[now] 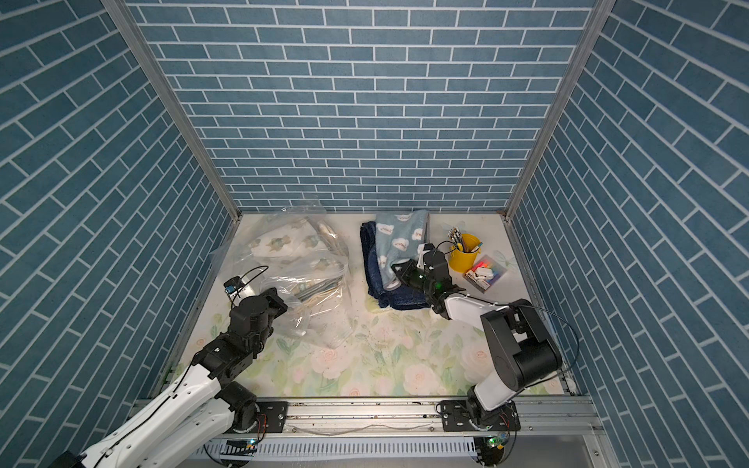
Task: Take the blanket out of the vacuum bag
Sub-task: Place the blanket at the center of the board.
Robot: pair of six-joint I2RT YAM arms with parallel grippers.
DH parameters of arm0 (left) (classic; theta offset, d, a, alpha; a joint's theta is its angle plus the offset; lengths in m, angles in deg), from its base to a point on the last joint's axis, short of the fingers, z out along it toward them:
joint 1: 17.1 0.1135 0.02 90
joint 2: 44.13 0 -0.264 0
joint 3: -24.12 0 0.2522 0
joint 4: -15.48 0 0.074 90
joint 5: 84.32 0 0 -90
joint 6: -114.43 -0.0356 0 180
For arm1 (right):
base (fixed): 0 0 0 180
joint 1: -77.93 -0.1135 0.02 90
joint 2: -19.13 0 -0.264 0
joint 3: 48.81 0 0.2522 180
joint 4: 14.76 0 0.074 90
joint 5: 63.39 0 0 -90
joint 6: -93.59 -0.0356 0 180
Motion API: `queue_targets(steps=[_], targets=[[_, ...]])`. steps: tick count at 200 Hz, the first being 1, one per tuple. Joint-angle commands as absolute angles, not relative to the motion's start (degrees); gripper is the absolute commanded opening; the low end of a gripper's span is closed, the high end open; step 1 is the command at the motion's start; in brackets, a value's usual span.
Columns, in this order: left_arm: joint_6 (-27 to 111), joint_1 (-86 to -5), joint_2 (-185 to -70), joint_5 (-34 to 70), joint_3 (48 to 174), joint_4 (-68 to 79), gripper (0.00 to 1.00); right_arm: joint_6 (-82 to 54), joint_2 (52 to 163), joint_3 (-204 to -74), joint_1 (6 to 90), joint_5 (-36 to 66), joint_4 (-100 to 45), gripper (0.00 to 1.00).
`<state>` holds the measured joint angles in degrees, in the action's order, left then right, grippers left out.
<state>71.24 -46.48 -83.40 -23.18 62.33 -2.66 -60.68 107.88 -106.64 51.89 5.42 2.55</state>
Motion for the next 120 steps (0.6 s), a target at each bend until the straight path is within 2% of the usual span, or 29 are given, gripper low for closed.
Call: queue_targets(steps=[1, 43, 120], targets=[[71.38, -46.06, -82.59, -23.31, 61.60, -3.80, 0.00, -58.86, 106.09, -110.07, 51.83, 7.19, 2.93, 0.00], [71.30, -46.03, -82.56, -23.14, 62.12, -3.63, 0.00, -59.95, 103.90, -112.46, 51.83, 5.56, 0.26, 0.00], [71.28, -46.05, -81.93, -22.19, 61.37, -2.78, 0.00, -55.41, 91.31, -100.40, 52.23, 7.01, -10.33, 0.00]])
